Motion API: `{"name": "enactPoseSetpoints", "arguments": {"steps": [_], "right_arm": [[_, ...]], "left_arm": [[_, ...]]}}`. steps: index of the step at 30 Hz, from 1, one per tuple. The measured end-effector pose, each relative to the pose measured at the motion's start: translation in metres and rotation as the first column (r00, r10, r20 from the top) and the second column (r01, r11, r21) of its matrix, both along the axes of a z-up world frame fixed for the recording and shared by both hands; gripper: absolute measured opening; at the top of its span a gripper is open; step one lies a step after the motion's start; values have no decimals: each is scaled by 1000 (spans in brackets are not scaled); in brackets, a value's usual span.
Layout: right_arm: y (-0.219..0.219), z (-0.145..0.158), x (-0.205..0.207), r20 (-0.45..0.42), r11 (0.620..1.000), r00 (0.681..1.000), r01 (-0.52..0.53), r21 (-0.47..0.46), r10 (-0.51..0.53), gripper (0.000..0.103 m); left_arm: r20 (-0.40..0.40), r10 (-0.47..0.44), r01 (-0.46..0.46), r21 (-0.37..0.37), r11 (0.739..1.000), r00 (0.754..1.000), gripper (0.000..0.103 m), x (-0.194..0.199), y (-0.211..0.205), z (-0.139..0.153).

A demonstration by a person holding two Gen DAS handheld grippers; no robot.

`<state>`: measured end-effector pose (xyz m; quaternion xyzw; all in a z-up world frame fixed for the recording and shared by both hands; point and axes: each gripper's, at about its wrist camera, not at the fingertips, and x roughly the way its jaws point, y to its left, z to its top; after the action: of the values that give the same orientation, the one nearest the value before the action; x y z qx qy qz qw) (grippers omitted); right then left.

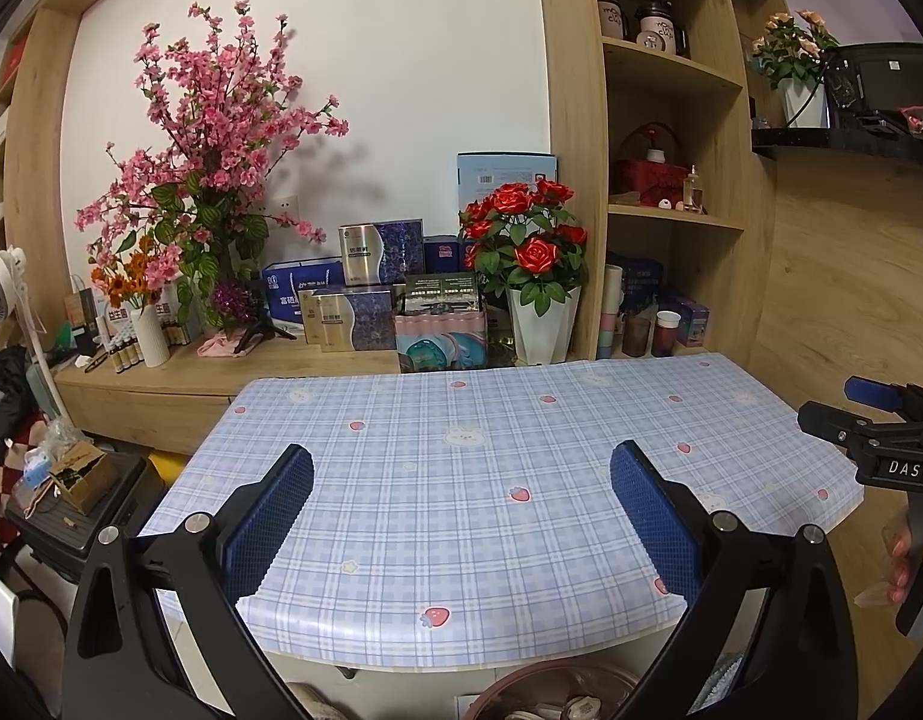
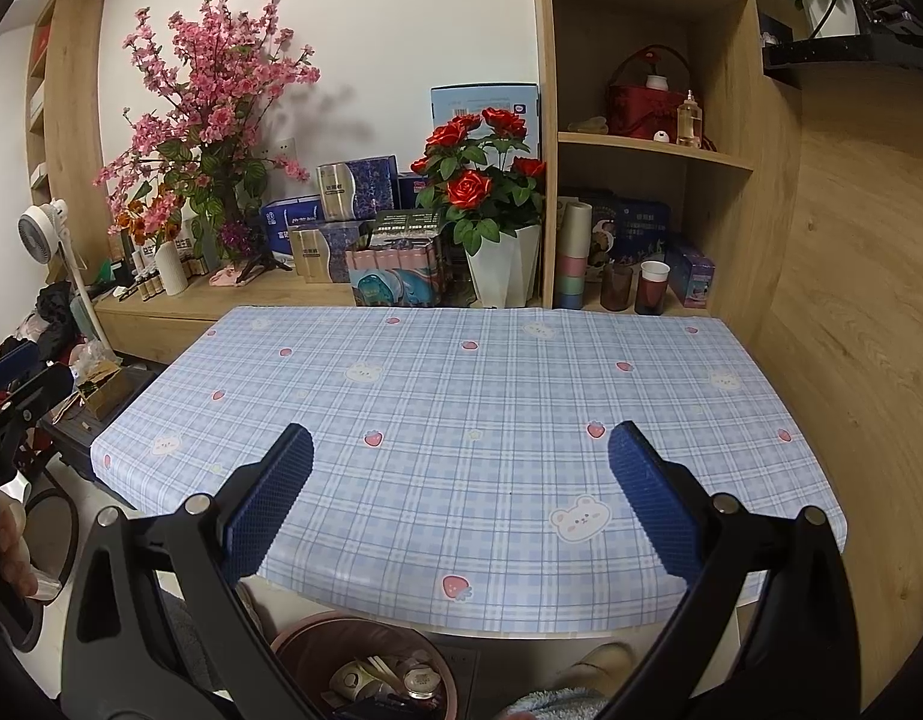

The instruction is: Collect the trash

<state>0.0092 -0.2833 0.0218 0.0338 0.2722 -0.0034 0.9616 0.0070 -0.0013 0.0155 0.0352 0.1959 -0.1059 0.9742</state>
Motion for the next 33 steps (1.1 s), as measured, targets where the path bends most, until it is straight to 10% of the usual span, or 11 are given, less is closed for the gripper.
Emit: {"name": "enactPoseSetpoints", "arguments": {"steps": [33], "right_arm": [[0, 0, 0, 0, 1000, 1000, -1, -4, 1, 97]], "left_arm": [[3, 8, -8, -3, 1000, 1000, 97, 0, 11, 1]]}}
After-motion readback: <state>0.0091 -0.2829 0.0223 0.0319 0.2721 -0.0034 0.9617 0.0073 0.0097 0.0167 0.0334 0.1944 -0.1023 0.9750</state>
